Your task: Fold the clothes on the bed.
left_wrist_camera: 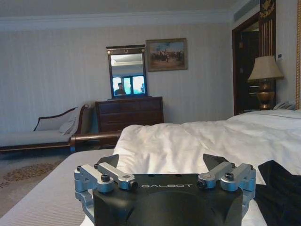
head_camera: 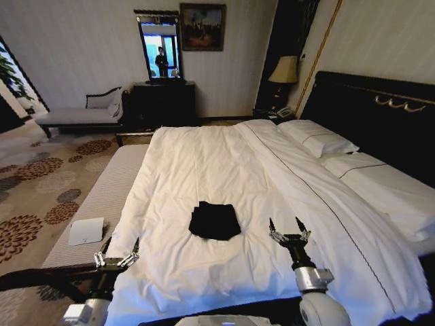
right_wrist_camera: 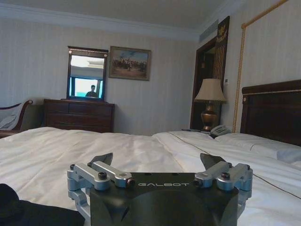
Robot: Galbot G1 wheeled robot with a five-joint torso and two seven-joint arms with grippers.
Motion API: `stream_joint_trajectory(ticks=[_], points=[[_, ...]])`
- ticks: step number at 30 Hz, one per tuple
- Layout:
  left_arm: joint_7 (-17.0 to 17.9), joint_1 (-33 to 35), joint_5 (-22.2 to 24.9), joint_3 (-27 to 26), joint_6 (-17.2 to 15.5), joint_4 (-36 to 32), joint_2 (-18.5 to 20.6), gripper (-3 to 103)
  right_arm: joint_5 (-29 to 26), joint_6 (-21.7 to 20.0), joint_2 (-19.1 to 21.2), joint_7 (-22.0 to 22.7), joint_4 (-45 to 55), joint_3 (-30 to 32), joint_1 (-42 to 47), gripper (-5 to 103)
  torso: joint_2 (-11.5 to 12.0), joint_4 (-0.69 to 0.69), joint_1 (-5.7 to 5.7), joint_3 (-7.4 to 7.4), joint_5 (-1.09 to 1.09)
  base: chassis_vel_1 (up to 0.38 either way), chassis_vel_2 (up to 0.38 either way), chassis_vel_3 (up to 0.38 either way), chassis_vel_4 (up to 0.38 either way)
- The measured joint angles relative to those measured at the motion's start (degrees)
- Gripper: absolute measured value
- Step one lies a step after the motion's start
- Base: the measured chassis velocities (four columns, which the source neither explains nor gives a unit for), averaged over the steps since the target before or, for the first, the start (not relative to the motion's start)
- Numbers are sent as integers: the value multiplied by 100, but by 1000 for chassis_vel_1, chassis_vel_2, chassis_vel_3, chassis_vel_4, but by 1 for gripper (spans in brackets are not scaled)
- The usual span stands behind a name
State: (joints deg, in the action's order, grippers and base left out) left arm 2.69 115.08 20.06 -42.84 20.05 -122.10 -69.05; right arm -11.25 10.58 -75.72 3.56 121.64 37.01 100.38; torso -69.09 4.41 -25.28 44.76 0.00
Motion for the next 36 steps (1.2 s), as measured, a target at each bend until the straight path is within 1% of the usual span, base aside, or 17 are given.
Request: stream_joint_trajectory(ticks=[28,36], points=[[17,-9,5,9,-5,3,-5,100,-21,-16,10,1,-28,-28,-30,100,0,0,0,0,0,0,0,0,0],[22,-9,4,9,-9,3,-5,100,-24,-20,11,2,-29,-30,-32,100,0,0,0,0,-1,-46,-42,40,54]])
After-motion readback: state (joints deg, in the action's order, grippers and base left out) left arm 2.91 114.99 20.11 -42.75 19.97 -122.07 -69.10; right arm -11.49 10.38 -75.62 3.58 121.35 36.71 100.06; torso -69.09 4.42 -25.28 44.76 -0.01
